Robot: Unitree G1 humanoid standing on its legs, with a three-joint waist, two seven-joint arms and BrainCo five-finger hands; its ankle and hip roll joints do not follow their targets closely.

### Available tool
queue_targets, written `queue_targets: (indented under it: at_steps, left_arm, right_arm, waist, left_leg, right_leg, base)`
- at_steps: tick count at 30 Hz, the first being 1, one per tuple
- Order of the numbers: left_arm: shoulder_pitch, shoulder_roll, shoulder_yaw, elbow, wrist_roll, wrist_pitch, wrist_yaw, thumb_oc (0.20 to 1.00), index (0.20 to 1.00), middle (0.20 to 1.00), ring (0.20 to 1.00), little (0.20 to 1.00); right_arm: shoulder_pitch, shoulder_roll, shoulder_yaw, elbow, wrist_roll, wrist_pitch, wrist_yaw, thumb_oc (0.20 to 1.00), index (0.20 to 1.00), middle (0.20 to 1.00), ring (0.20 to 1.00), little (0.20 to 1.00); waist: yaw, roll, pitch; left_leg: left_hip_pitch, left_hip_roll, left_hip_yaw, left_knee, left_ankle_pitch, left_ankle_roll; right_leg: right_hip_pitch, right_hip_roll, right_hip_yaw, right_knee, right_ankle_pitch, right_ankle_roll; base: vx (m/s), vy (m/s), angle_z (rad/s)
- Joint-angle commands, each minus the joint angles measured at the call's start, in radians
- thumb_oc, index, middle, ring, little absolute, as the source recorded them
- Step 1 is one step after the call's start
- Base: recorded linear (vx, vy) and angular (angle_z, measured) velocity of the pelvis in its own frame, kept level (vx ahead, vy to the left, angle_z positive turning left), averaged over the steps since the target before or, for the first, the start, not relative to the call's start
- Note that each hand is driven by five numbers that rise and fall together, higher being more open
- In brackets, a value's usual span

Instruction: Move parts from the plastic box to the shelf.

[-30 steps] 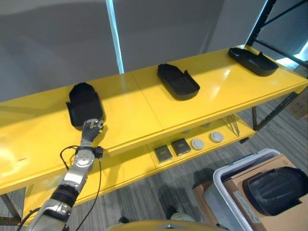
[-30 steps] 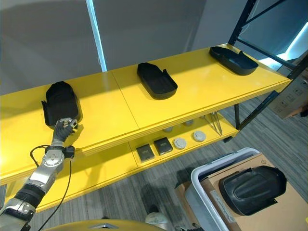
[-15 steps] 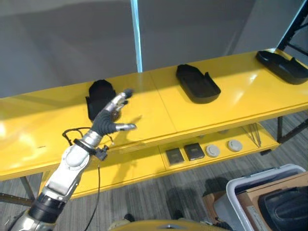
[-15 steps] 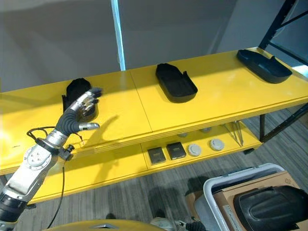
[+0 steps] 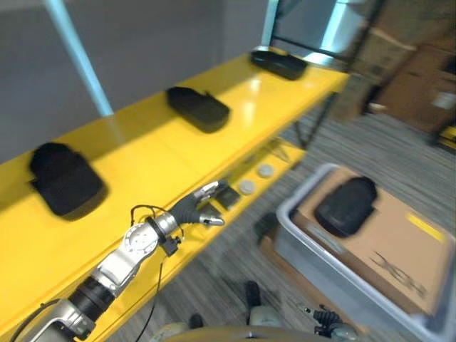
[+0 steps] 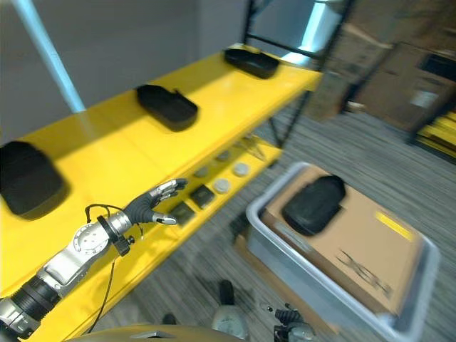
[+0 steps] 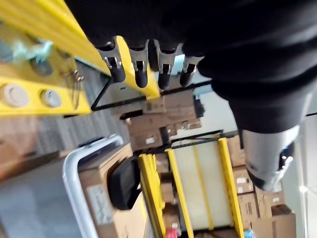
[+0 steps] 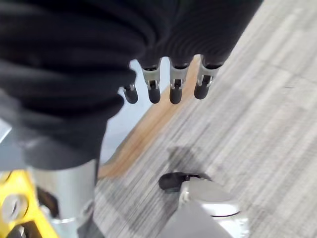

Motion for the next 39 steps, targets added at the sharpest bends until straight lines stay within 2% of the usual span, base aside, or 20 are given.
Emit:
queue_targets:
  at_steps: [1,5,7,8,10,11,13,19,21,22,25,27,29,31,32,34,35,36,37,39]
  left_arm:
    - [0.012,-0.022,0.058,-0.051,0.017,-0.038,0.113,1.000,1.000,1.000,1.000,1.000]
    - [0.005,-0.026,0.055,0.016,0.049,-0.032,0.138,1.000,1.000,1.000,1.000,1.000]
    - [-0.010,-0.043,0.041,0.080,0.059,0.018,0.150,1.000,1.000,1.000,1.000,1.000]
    - [-0.013,-0.053,0.039,0.121,0.087,0.049,0.179,1.000,1.000,1.000,1.000,1.000]
    - [-0.019,-0.064,0.030,0.170,0.118,0.075,0.220,1.000,1.000,1.000,1.000,1.000]
    - [-0.019,-0.083,0.025,0.250,0.141,0.112,0.281,1.000,1.000,1.000,1.000,1.000]
    - [-0.013,-0.118,0.022,0.372,0.225,0.126,0.341,1.000,1.000,1.000,1.000,1.000]
    - [0.049,-0.227,0.072,0.790,0.307,0.190,0.498,1.000,1.000,1.000,1.000,1.000]
    - [0.065,-0.249,0.092,0.894,0.319,0.181,0.524,1.000,1.000,1.000,1.000,1.000]
    - [0.079,-0.274,0.109,0.995,0.334,0.146,0.550,1.000,1.000,1.000,1.000,1.000]
    - [0.095,-0.297,0.144,1.073,0.317,0.141,0.589,1.000,1.000,1.000,1.000,1.000]
    - [0.106,-0.300,0.186,1.103,0.284,0.143,0.604,1.000,1.000,1.000,1.000,1.000]
    - [0.124,-0.299,0.225,1.116,0.266,0.140,0.609,1.000,1.000,1.000,1.000,1.000]
    - [0.150,-0.292,0.244,1.115,0.289,0.129,0.611,1.000,1.000,1.000,1.000,1.000]
    - [0.166,-0.291,0.245,1.116,0.303,0.124,0.613,1.000,1.000,1.000,1.000,1.000]
    - [0.178,-0.293,0.240,1.116,0.329,0.121,0.623,1.000,1.000,1.000,1.000,1.000]
    - [0.195,-0.289,0.225,1.113,0.336,0.120,0.617,1.000,1.000,1.000,1.000,1.000]
    - [0.198,-0.288,0.223,1.111,0.340,0.119,0.615,1.000,1.000,1.000,1.000,1.000]
    - [0.211,-0.269,0.219,1.091,0.351,0.123,0.587,1.000,1.000,1.000,1.000,1.000]
    - [0.225,-0.260,0.208,1.083,0.346,0.111,0.582,1.000,1.000,1.000,1.000,1.000]
  right_arm:
    - [0.025,-0.026,0.011,0.010,-0.017,-0.030,-0.010,1.000,1.000,1.000,1.000,1.000]
    - [0.033,-0.020,-0.009,0.040,-0.019,-0.055,0.011,1.000,1.000,1.000,1.000,1.000]
    - [0.020,-0.010,-0.005,0.061,-0.017,-0.060,0.010,1.000,1.000,1.000,1.000,1.000]
    - [0.012,-0.005,-0.004,0.077,-0.038,-0.065,0.016,1.000,1.000,1.000,1.000,1.000]
    - [0.003,-0.002,0.002,0.097,-0.061,-0.076,0.024,1.000,1.000,1.000,1.000,1.000]
    - [-0.007,0.003,0.014,0.120,-0.088,-0.097,0.032,1.000,1.000,1.000,1.000,1.000]
    - [-0.016,0.010,0.029,0.139,-0.111,-0.110,0.035,1.000,1.000,1.000,1.000,1.000]
    - [-0.003,0.018,0.034,0.136,-0.113,-0.116,0.029,1.000,1.000,1.000,1.000,1.000]
    - [-0.001,0.018,0.027,0.148,-0.108,-0.122,0.026,1.000,1.000,1.000,1.000,1.000]
    - [-0.002,0.016,0.014,0.166,-0.113,-0.135,0.029,1.000,1.000,1.000,1.000,1.000]
    - [-0.011,0.005,0.000,0.184,-0.118,-0.153,0.028,1.000,1.000,1.000,1.000,1.000]
    - [-0.026,-0.016,-0.015,0.193,-0.071,-0.167,0.029,1.000,1.000,1.000,1.000,1.000]
    - [-0.050,-0.044,-0.039,0.186,-0.001,-0.189,0.033,1.000,1.000,1.000,1.000,1.000]
    - [-0.072,-0.072,-0.062,0.156,0.056,-0.206,0.022,1.000,1.000,1.000,1.000,1.000]
    - [-0.088,-0.089,-0.071,0.120,0.094,-0.209,-0.005,1.000,1.000,1.000,1.000,1.000]
    - [-0.107,-0.109,-0.084,0.069,0.142,-0.216,-0.048,1.000,1.000,1.000,1.000,1.000]
    - [-0.118,-0.134,-0.110,-0.042,0.187,-0.205,-0.106,1.000,1.000,1.000,1.000,1.000]
    - [-0.118,-0.138,-0.114,-0.063,0.197,-0.215,-0.124,1.000,1.000,1.000,1.000,1.000]
    - [-0.120,-0.162,-0.152,-0.253,0.227,-0.215,-0.251,1.000,1.000,1.000,1.000,1.000]
    - [-0.130,-0.177,-0.197,-0.319,0.231,-0.249,-0.295,1.000,1.000,1.000,1.000,1.000]
  waist:
    - [0.002,0.014,0.038]
    - [0.000,0.023,0.049]
    - [0.002,0.034,0.044]
    - [0.003,0.043,0.034]
    - [0.007,0.046,0.028]
    - [0.012,0.043,0.015]
    - [0.010,0.041,0.003]
    - [-0.029,0.032,-0.008]
    - [-0.033,0.028,-0.004]
    - [-0.036,0.024,0.000]
    - [-0.039,0.023,0.007]
    - [-0.032,0.027,0.015]
    - [-0.013,0.030,0.030]
    - [0.008,0.033,0.046]
    - [0.023,0.034,0.055]
    - [0.033,0.033,0.065]
    - [0.038,0.043,0.075]
    - [0.038,0.045,0.076]
    - [0.030,0.049,0.081]
    - [0.035,0.054,0.080]
  left_leg:
    - [-0.019,0.017,0.036,0.109,-0.127,-0.036]
    - [-0.028,0.028,0.101,0.113,-0.126,0.000]
    - [-0.049,0.044,0.140,0.122,-0.119,0.017]
    - [-0.050,0.054,0.143,0.117,-0.129,0.013]
    - [-0.059,0.068,0.162,0.115,-0.117,0.001]
    - [-0.079,0.089,0.188,0.110,-0.094,-0.022]
    - [-0.085,0.113,0.206,0.098,-0.075,-0.042]
    - [-0.072,0.200,0.244,0.101,-0.045,-0.091]
    - [-0.073,0.226,0.249,0.119,-0.040,-0.104]
    - [-0.076,0.254,0.251,0.143,-0.040,-0.117]
    - [-0.086,0.297,0.247,0.194,-0.044,-0.138]
    - [-0.109,0.342,0.231,0.266,-0.005,-0.166]
    - [-0.146,0.382,0.178,0.386,0.045,-0.193]
    - [-0.183,0.380,0.101,0.462,0.065,-0.198]
    - [-0.202,0.362,0.059,0.455,0.071,-0.195]
    - [-0.211,0.340,0.053,0.383,0.095,-0.176]
    - [-0.219,0.323,0.057,0.253,0.135,-0.188]
    - [-0.221,0.319,0.059,0.230,0.140,-0.189]
    - [-0.220,0.299,0.039,0.159,0.121,-0.172]
    - [-0.204,0.271,0.009,0.131,0.091,-0.165]
  right_leg:
    - [0.006,-0.056,-0.123,0.005,0.134,0.047]
    - [0.006,-0.091,-0.136,0.153,0.118,0.027]
    - [0.024,-0.105,-0.143,0.204,0.069,0.004]
    - [0.053,-0.101,-0.140,0.196,0.025,0.011]
    - [0.081,-0.095,-0.155,0.161,-0.002,0.008]
    - [0.121,-0.080,-0.180,0.080,-0.025,0.011]
    - [0.140,-0.063,-0.189,0.021,-0.026,0.018]
    - [0.151,-0.021,-0.197,-0.013,-0.050,-0.011]
    - [0.153,-0.011,-0.203,-0.012,-0.055,-0.023]
    - [0.158,0.000,-0.212,-0.012,-0.061,-0.036]
    - [0.158,0.016,-0.223,-0.006,-0.071,-0.058]
    - [0.161,0.035,-0.230,0.000,-0.086,-0.081]
    - [0.163,0.056,-0.227,0.015,-0.106,-0.113]
    - [0.161,0.071,-0.209,0.035,-0.123,-0.133]
    - [0.160,0.081,-0.195,0.042,-0.128,-0.137]
    - [0.152,0.081,-0.195,0.042,-0.115,-0.142]
    - [0.167,0.076,-0.197,0.032,-0.116,-0.127]
    - [0.170,0.073,-0.199,0.031,-0.117,-0.124]
    - [0.168,0.042,-0.195,0.044,-0.119,-0.108]
    - [0.145,0.027,-0.192,0.066,-0.121,-0.096]
  base:
    - [-0.14,-0.029,-1.07]
    - [-0.16,-0.041,-1.15]
    - [-0.13,-0.115,-0.61]
    - [-0.06,-0.172,-0.58]
    - [-0.04,-0.176,-1.04]
    - [-0.04,-0.233,-1.46]
    - [0.02,-0.252,-0.85]
    - [0.08,-0.258,-0.20]
    - [0.08,-0.284,0.11]
    - [0.11,-0.367,0.26]
    - [0.07,-0.232,0.18]
    - [0.07,-0.205,0.05]
    - [0.07,-0.214,-0.02]
    - [0.06,-0.139,-0.11]
    - [0.07,-0.060,-0.17]
    - [0.03,0.060,-0.39]
    - [0.04,0.141,-0.24]
    - [0.16,0.322,0.11]
    - [0.09,0.248,0.16]
    - [0.04,0.198,-0.05]
